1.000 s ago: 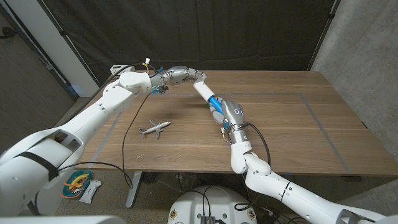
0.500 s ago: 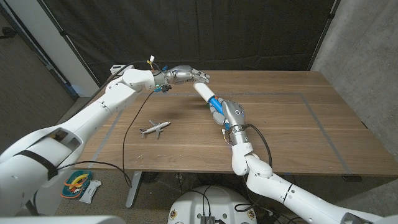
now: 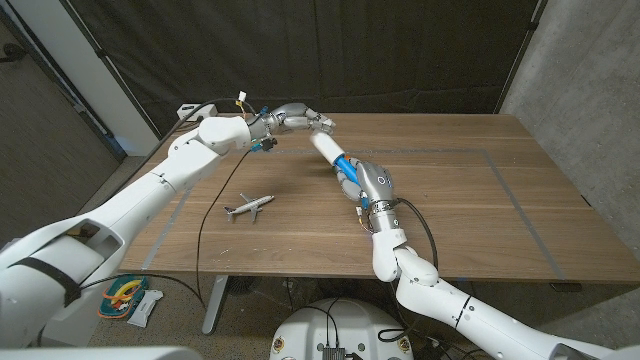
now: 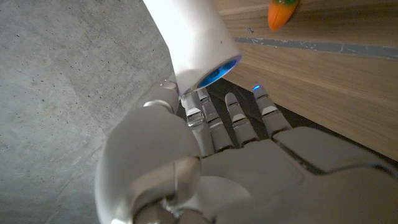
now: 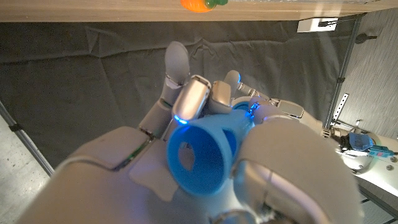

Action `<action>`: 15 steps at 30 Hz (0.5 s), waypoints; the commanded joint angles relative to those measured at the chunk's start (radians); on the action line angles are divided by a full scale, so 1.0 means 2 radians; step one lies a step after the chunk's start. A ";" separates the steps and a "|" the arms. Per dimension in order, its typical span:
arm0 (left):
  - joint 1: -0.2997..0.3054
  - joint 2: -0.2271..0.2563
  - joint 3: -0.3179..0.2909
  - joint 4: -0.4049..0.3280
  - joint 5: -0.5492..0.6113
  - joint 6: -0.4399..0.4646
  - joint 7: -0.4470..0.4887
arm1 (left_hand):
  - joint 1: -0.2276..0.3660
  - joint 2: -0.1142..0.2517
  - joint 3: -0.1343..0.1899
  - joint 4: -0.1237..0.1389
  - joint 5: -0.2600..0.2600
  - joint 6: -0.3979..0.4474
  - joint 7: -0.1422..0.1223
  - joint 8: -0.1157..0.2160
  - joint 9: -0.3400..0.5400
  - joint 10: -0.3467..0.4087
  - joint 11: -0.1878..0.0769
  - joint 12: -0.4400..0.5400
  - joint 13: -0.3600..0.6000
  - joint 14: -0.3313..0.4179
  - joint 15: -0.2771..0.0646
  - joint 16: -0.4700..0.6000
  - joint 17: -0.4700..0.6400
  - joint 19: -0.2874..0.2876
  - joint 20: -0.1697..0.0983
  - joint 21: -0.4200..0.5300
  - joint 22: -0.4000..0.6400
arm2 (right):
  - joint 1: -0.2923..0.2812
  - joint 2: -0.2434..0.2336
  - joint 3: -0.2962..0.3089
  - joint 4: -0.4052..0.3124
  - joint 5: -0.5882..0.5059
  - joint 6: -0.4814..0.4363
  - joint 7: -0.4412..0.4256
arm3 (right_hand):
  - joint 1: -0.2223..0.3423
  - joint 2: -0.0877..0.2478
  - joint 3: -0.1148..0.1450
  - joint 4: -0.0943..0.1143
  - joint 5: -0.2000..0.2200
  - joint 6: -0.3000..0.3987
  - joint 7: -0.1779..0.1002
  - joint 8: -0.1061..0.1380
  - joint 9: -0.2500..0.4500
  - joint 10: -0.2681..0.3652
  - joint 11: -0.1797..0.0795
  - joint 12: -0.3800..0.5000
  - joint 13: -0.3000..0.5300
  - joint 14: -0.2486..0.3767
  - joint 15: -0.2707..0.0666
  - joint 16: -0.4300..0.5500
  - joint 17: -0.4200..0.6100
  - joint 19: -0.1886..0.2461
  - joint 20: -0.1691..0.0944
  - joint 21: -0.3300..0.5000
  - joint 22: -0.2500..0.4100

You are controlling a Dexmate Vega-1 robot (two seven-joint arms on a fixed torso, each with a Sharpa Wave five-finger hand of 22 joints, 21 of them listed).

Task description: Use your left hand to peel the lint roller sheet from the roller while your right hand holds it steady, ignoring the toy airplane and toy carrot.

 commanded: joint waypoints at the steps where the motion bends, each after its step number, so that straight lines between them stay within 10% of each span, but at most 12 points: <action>1: 0.029 0.012 -0.013 -0.052 0.060 0.006 0.099 | 0.011 -0.006 -0.018 0.006 0.053 0.013 -0.018 -0.011 0.000 0.109 0.007 0.047 0.034 0.105 -0.089 0.033 0.027 0.031 -0.023 0.038 0.023 | 0.001 -0.004 0.003 -0.013 0.016 -0.003 0.037 | -0.021 0.026 0.055 0.049 0.000 0.016 0.012 0.005 0.000 -0.002 -0.001 0.090 0.001 0.004 -0.002 0.004 0.003 -0.003 -0.028 0.003 -0.002; 15: 0.012 0.001 -0.003 -0.053 0.086 0.000 0.099 | 0.059 -0.006 -0.026 -0.016 0.071 0.024 0.003 -0.024 0.001 0.149 0.021 0.099 0.075 0.134 -0.097 0.037 0.056 0.029 -0.032 0.061 0.041 | -0.002 -0.013 0.013 -0.030 0.053 0.011 0.078 | -0.023 0.027 0.057 0.048 -0.002 0.015 0.012 0.006 -0.002 -0.002 -0.001 0.090 0.001 0.004 -0.002 0.004 0.003 -0.005 -0.028 0.010 -0.004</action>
